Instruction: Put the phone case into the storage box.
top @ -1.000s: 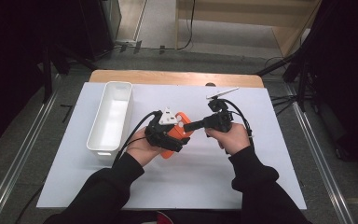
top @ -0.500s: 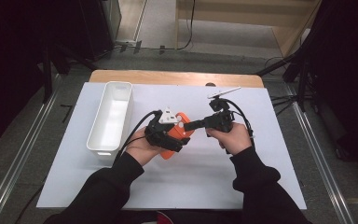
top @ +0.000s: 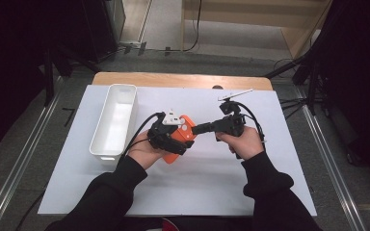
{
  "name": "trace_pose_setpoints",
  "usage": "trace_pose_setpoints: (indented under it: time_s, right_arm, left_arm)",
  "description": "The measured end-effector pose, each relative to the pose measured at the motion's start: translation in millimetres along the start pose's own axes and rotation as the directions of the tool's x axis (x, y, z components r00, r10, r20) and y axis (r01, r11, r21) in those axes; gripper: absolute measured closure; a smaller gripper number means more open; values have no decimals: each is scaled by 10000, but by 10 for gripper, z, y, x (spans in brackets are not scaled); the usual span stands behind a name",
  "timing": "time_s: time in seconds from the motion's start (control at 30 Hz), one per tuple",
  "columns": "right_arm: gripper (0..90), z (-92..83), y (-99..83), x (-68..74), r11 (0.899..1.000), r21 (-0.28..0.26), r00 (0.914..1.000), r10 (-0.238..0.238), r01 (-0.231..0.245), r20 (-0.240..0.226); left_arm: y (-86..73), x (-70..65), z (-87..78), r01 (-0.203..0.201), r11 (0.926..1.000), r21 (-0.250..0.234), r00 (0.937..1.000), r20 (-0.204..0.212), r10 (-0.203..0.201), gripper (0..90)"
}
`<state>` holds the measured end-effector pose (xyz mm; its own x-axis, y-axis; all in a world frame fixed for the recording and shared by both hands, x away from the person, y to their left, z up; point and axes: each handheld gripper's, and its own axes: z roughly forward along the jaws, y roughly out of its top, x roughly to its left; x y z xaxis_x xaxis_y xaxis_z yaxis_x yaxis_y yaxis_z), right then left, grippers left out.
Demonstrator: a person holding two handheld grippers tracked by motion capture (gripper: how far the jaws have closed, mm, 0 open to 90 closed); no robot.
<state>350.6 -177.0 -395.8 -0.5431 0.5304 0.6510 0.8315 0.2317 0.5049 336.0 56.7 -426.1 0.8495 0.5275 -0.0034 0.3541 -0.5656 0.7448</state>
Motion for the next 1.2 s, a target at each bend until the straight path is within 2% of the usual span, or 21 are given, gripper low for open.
trace_pose_setpoints:
  time_s: [0.3,0.4,0.77,1.07,1.13,1.17,1.2]
  right_arm:
    - [455,-73,-29,-22,9999,-26,9997,-158,158,196]
    - [436,-95,-40,-36,9996,-68,9993,-268,270,268]
    - [382,-101,-92,-77,9965,-109,9947,-820,828,614]
    - [365,-99,-207,-62,9854,20,9813,-1699,1704,903]
    - [360,-91,-227,-53,9807,18,9761,-1947,1954,966]
    - [360,-91,-227,-53,9807,18,9761,-1947,1954,966]
    - [350,-91,-246,-47,9760,-27,9708,-2161,2176,1042]
  left_arm:
    - [2,66,-43,456,9990,-9,9989,87,-456,155]
    - [7,103,-82,759,9971,-83,9969,203,-757,155]
    - [32,176,-209,1248,9918,-280,9913,460,-1235,155]
    - [54,233,-313,1715,9844,-387,9832,700,-1685,155]
    - [59,244,-331,1748,9838,-388,9824,731,-1717,155]
    - [59,244,-331,1748,9838,-388,9824,731,-1717,155]
    - [62,256,-349,1797,9829,-412,9813,769,-1762,155]
